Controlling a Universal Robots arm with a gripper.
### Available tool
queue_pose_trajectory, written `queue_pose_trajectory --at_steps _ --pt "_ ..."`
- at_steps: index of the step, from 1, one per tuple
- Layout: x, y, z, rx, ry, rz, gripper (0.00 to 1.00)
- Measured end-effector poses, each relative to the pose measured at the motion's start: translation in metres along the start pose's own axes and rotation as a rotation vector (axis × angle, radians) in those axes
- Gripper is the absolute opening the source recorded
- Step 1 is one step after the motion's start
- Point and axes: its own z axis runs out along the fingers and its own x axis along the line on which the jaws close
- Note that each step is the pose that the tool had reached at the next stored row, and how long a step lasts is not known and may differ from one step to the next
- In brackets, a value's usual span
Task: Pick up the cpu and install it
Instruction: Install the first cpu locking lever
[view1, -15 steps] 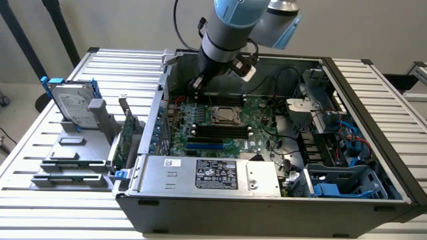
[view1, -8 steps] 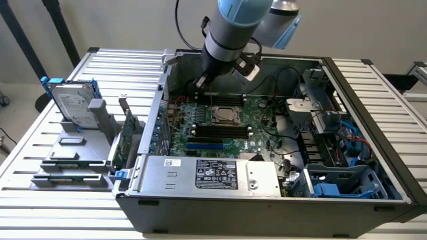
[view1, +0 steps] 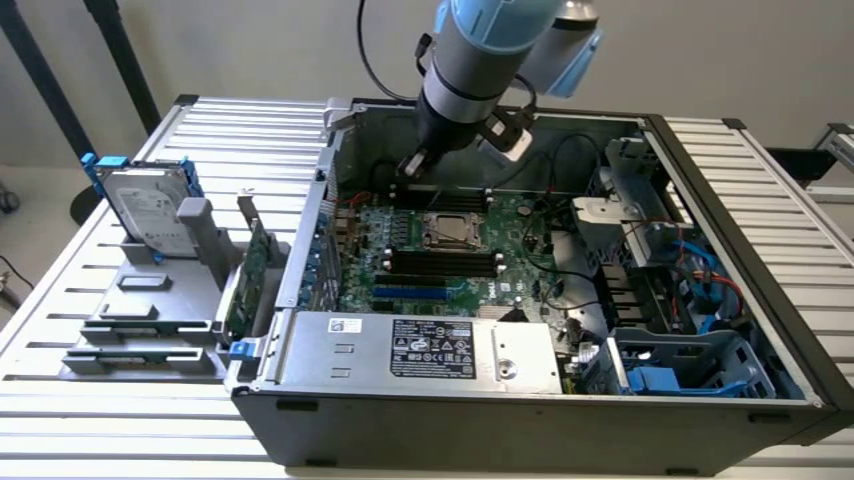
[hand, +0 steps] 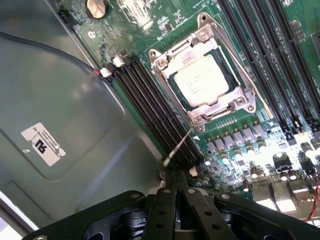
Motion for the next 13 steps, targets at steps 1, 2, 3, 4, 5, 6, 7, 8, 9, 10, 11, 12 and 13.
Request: queue_pose_trajectory --at_steps 1,2,3,4,5,6,7,8,9,10,11,12,13 --pt "0.0009 0.0013 -0.0002 -0.0017 0.0011 -0.001 0.11" --pt "0.0011 0.0017 -0.0003 -0.0035 0.0024 -0.001 0.11" --pt "0.0011 0.0017 -0.0002 -0.0044 0.0031 0.000 0.11" --pt "0.0011 0.0018 -0.0001 -0.0055 0.0040 0.000 0.11" --pt "0.0009 0.0020 0.0002 -0.0077 0.0052 -0.001 0.11" --pt "0.0006 0.0022 0.0010 -0.0116 0.0075 -0.003 0.11" --pt "0.0002 0.0025 0.0018 -0.0155 0.0089 -0.005 0.11" --pt "-0.0002 0.0028 0.0028 -0.0180 0.0087 -0.006 0.11" --pt "-0.0006 0.0032 0.0039 -0.0199 0.0088 -0.006 0.11" --pt "-0.0011 0.0037 0.0049 -0.0215 0.0087 -0.007 0.11" --pt "-0.0016 0.0042 0.0059 -0.0227 0.0087 -0.007 0.11" --pt "-0.0021 0.0045 0.0069 -0.0239 0.0086 -0.008 0.11" --pt "-0.0025 0.0049 0.0078 -0.0249 0.0079 -0.008 0.11"
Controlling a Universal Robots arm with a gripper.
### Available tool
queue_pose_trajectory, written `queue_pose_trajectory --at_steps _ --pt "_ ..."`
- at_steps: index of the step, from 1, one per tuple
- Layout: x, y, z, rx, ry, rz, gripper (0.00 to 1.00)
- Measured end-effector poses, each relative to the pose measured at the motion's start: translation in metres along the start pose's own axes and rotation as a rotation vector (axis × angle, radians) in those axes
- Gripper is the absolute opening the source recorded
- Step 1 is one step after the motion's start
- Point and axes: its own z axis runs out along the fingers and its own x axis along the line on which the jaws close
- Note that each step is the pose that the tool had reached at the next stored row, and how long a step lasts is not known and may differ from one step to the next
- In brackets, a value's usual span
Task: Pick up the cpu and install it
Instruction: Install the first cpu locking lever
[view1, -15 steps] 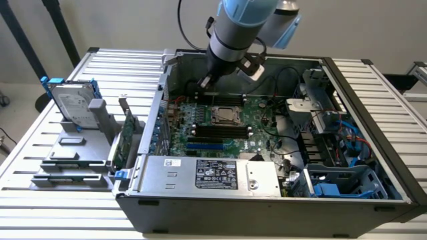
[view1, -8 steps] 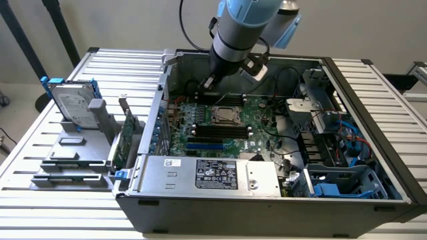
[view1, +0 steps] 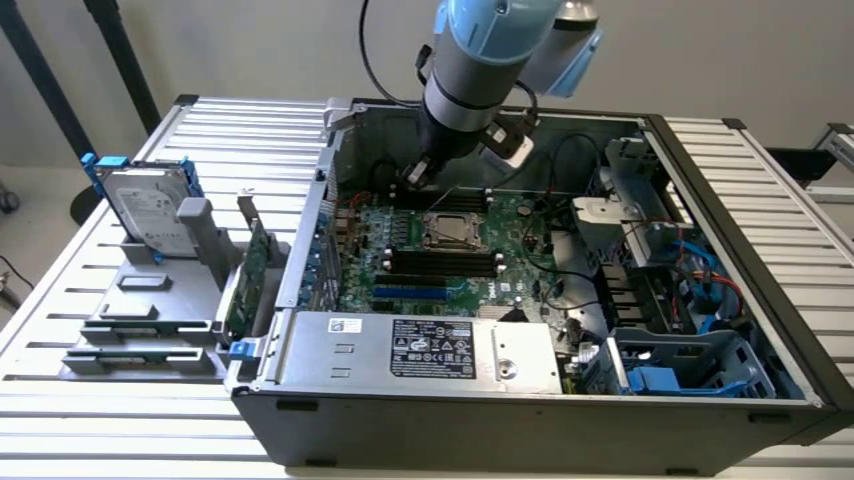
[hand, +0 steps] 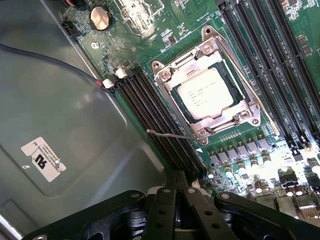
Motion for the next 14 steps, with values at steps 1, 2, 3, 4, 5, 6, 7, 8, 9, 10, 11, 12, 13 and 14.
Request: queue_pose_trajectory --at_steps 1,2,3,4,5,6,7,8,9,10,11,12,13,14 --pt "0.000 0.0003 0.0010 -0.0010 -0.0012 0.000 0.11" --pt "-0.001 0.0007 0.0020 -0.0019 -0.0023 0.000 0.11" --pt "-0.001 0.0011 0.0031 -0.0025 -0.0033 0.000 0.11" --pt "-0.002 0.0015 0.0044 -0.0031 -0.0041 0.000 0.11" --pt "-0.002 0.0020 0.0056 -0.0037 -0.0049 0.001 0.11" --pt "-0.003 0.0024 0.0069 -0.0043 -0.0058 0.001 0.11" --pt "-0.003 0.0030 0.0083 -0.0046 -0.0063 0.001 0.11" --pt "-0.004 0.0035 0.0096 -0.0048 -0.0066 0.001 0.11" --pt "-0.004 0.0041 0.0109 -0.0051 -0.0070 0.001 0.11" --pt "-0.005 0.0046 0.0123 -0.0054 -0.0075 0.001 0.11" --pt "-0.005 0.0051 0.0135 -0.0058 -0.0083 0.000 0.11" --pt "-0.006 0.0057 0.0148 -0.0061 -0.0090 0.000 0.11" --pt "-0.006 0.0062 0.0160 -0.0066 -0.0098 0.000 0.11" --pt "-0.007 0.0067 0.0173 -0.0069 -0.0104 0.000 0.11"
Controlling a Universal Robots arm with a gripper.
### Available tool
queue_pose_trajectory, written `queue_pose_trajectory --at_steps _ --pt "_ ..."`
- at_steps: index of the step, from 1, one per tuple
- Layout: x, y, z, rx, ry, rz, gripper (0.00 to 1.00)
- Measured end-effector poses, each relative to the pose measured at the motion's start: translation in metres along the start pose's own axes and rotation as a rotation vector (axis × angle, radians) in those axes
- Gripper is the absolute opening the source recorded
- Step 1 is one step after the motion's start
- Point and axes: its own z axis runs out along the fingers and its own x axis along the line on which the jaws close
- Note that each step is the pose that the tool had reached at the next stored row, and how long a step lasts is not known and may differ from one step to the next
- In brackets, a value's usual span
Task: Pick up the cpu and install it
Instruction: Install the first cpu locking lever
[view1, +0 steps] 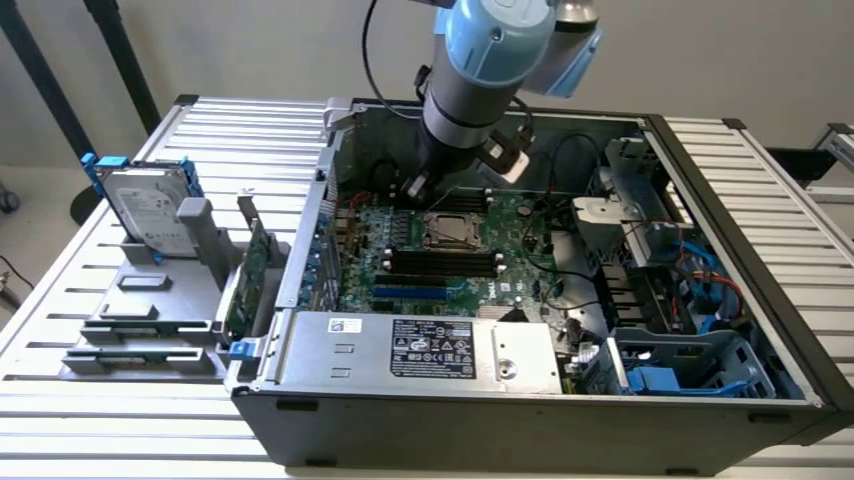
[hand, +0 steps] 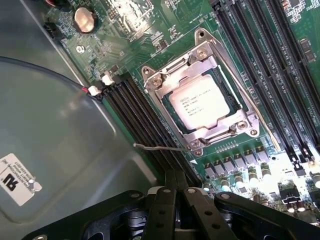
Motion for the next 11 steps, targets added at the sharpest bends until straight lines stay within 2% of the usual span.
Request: queue_pose_trajectory --at_steps 11 --pt "-0.005 0.0059 0.0154 -0.0034 -0.0003 -0.004 0.11"
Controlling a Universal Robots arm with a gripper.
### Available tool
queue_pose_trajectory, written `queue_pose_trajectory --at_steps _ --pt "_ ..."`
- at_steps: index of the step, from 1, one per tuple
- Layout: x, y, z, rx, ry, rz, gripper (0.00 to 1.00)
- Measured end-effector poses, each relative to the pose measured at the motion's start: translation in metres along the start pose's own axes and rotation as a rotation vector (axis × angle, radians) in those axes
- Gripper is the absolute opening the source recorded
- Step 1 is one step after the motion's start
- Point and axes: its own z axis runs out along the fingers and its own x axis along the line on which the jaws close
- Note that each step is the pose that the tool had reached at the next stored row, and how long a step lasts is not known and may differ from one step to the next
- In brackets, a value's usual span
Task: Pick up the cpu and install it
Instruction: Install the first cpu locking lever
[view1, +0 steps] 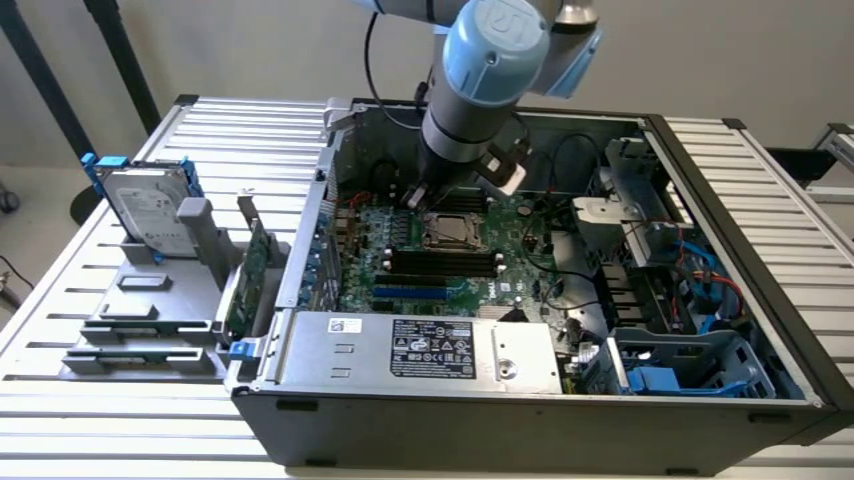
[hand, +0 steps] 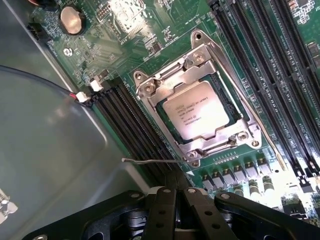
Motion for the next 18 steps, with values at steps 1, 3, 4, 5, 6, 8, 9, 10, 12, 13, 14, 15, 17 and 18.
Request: queue_pose_trajectory --at_steps 1,3,4,5,6,8,9,10,12,13,14,15,17,18 --pt "-0.0004 0.0005 0.0014 -0.0008 0.0003 -0.001 0.11" --pt "-0.0012 0.0013 0.0036 -0.0046 0.0011 -0.003 0.11" --pt "-0.0015 0.0017 0.0046 -0.0075 0.0016 -0.004 0.11" --pt "-0.0018 0.0020 0.0056 -0.0105 0.0017 -0.005 0.11" --pt "-0.0021 0.0023 0.0063 -0.0134 0.0011 -0.006 0.11" --pt "-0.0023 0.0027 0.0075 -0.0180 -0.0005 -0.007 0.11" --pt "-0.0024 0.0028 0.0079 -0.0198 -0.0014 -0.007 0.11" --pt "-0.0023 0.0028 0.0082 -0.0211 -0.0020 -0.008 0.11" --pt "-0.0019 0.0026 0.0089 -0.0225 -0.0033 -0.007 0.11" --pt "-0.0014 0.0023 0.0092 -0.0231 -0.0040 -0.007 0.11" --pt "-0.0008 0.0020 0.0096 -0.0237 -0.0048 -0.007 0.11" --pt "-0.0002 0.0016 0.0099 -0.0241 -0.0053 -0.007 0.11" --pt "0.0007 0.0011 0.0104 -0.0248 -0.0065 -0.007 0.11" --pt "0.0009 0.0010 0.0105 -0.0254 -0.0074 -0.007 0.11"
